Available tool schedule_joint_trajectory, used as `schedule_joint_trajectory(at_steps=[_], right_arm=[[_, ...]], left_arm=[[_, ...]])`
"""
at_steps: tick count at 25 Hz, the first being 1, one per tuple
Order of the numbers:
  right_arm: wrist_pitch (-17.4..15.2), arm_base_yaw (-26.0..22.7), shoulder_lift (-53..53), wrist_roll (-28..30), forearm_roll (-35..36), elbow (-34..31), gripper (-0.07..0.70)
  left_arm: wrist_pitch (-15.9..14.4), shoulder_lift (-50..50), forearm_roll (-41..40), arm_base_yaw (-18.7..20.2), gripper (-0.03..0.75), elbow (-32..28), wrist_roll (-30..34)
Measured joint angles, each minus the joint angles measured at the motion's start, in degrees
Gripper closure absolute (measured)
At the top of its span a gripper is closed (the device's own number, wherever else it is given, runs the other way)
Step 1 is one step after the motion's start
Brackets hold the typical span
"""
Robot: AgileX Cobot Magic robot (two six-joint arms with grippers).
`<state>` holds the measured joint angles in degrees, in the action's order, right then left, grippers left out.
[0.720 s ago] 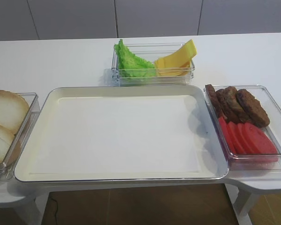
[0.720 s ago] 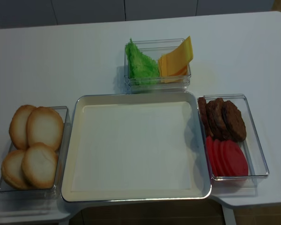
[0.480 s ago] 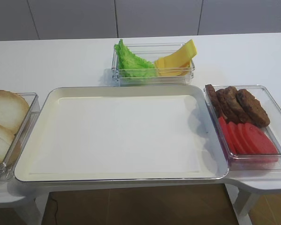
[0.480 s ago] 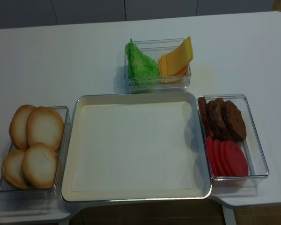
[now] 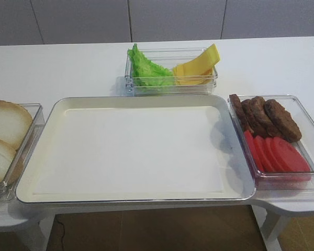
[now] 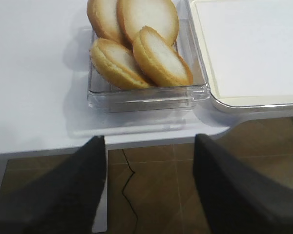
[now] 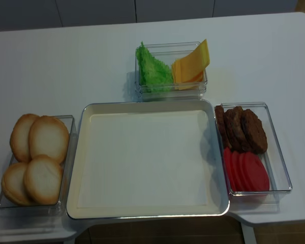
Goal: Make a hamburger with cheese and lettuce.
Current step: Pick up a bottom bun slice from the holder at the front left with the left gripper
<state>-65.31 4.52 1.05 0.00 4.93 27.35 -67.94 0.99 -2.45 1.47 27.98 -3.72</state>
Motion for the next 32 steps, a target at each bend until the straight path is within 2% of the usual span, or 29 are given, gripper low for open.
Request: schedule_joint_trajectory(at_steps=[11, 18, 22, 30, 32], right_arm=[[0.0, 0.0, 0.0, 0.0, 0.0, 0.0, 0.092], [0.0, 0.0, 0.0, 0.0, 0.0, 0.0, 0.092], [0.0, 0.0, 0.0, 0.0, 0.0, 0.0, 0.092], [0.0, 0.0, 0.0, 0.0, 0.0, 0.0, 0.092], [0.0, 0.0, 0.0, 0.0, 0.0, 0.0, 0.092]], left_arm=[[0.11, 0.0, 0.0, 0.0, 0.298, 0.0, 0.0], [2.56, -1.72, 0.0, 0.0, 0.298, 2.66, 0.0], [5.01, -9.81, 0.0, 0.0, 0.298, 4.36, -0.4], [14.35, -33.94, 0.0, 0.0, 0.298, 8.0, -5.85], [15.36, -39.89, -0.44, 0.0, 0.298, 10.74, -6.11]])
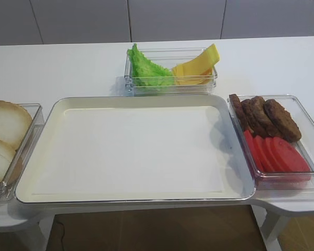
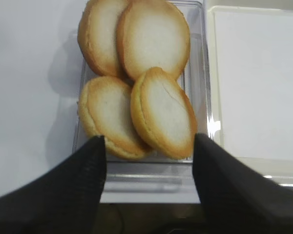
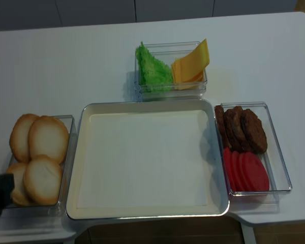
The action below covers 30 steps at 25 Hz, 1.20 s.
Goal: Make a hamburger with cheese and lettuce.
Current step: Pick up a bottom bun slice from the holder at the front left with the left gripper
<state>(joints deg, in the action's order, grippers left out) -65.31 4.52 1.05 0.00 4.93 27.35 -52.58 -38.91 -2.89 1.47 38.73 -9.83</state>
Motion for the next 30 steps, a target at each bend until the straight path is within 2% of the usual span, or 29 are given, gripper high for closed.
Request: schedule_joint_trajectory(at_steps=[2, 8, 13, 16, 20, 25, 30], right_arm=[[0.0, 0.0, 0.0, 0.0, 0.0, 0.0, 0.092], [0.0, 0.0, 0.0, 0.0, 0.0, 0.0, 0.092], [0.0, 0.0, 0.0, 0.0, 0.0, 0.0, 0.092], [0.0, 0.0, 0.0, 0.0, 0.0, 0.0, 0.092], [0.0, 0.0, 0.0, 0.0, 0.0, 0.0, 0.092], [0.0, 0.0, 0.0, 0.0, 0.0, 0.0, 0.092], [0.0, 0.0, 0.0, 0.0, 0.0, 0.0, 0.092]], left_arm=[[-0.01, -5.4, -1.4, 0.0, 0.298, 3.1, -1.1], [-3.53, -21.12, -5.67, -1.39, 0.298, 14.26, -2.66], [-8.25, -31.16, -3.0, -7.31, 0.298, 22.56, 4.26], [-9.72, -34.72, -2.53, -9.56, 0.298, 24.29, 9.02], [-11.09, -38.62, -2.53, -10.08, 0.298, 24.52, 16.27], [-9.36, -43.16, -2.32, -10.08, 0.298, 24.65, 17.86], [-8.73, -47.1, -1.74, -10.08, 0.298, 27.34, 18.08]])
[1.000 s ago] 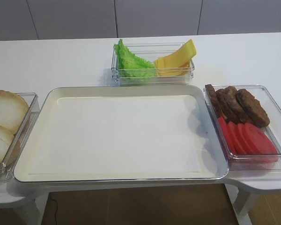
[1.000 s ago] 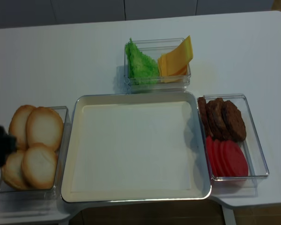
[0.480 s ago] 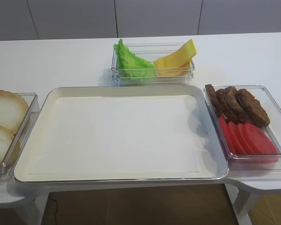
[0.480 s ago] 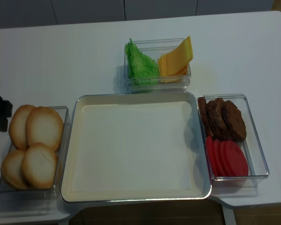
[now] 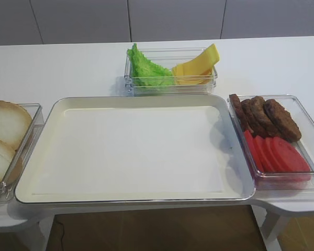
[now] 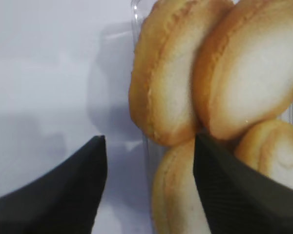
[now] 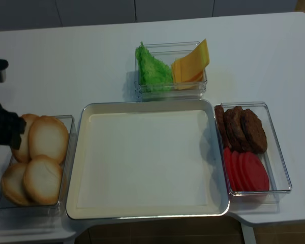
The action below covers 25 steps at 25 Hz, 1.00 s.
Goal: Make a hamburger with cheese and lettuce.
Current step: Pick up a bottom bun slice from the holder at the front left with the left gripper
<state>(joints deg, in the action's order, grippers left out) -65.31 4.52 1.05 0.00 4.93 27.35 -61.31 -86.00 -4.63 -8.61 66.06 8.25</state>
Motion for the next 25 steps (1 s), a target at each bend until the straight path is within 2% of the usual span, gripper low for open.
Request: schedule_joint_trajectory(at_steps=[3, 6, 10, 18, 25], right_arm=[[0.0, 0.0, 0.0, 0.0, 0.0, 0.0, 0.092], [0.0, 0.0, 0.0, 0.0, 0.0, 0.0, 0.092], [0.0, 0.0, 0.0, 0.0, 0.0, 0.0, 0.092], [0.0, 0.0, 0.0, 0.0, 0.0, 0.0, 0.092], [0.0, 0.0, 0.0, -0.38, 0.0, 0.0, 0.092]], left_arm=[[1.32, -1.7, 0.31, 0.0, 0.298, 1.84, 0.0], [2.11, -3.37, 2.33, 0.0, 0.298, 3.4, 2.68], [2.48, -5.88, 5.71, -0.72, 0.312, 4.11, 5.89], [3.26, -7.37, 9.42, -5.48, 0.316, 4.81, 8.03], [3.0, -7.5, 15.1, -5.72, 0.325, 5.28, 12.45]])
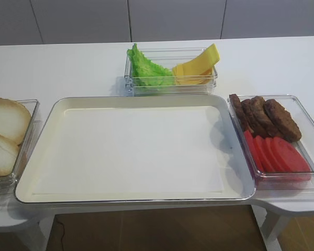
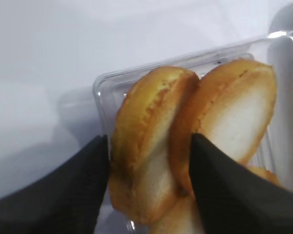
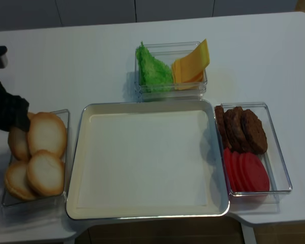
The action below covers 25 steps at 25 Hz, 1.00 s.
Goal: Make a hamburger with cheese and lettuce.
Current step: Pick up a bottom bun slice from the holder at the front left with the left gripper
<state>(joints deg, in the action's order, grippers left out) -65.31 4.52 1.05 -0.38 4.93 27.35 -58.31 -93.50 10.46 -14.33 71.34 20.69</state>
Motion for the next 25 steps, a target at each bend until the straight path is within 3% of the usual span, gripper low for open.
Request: schedule_joint_trajectory(at_steps=[11, 25], right_arm=[[0.0, 0.0, 0.0, 0.38, 0.0, 0.0, 0.092], [0.0, 0.0, 0.0, 0.38, 0.0, 0.0, 0.092]], left_arm=[[-1.39, 0.0, -1.44, 0.0, 0.313, 0.0, -2.4], [1.02, 0.1, -1.53, -1.3, 0.313, 0.0, -2.7]])
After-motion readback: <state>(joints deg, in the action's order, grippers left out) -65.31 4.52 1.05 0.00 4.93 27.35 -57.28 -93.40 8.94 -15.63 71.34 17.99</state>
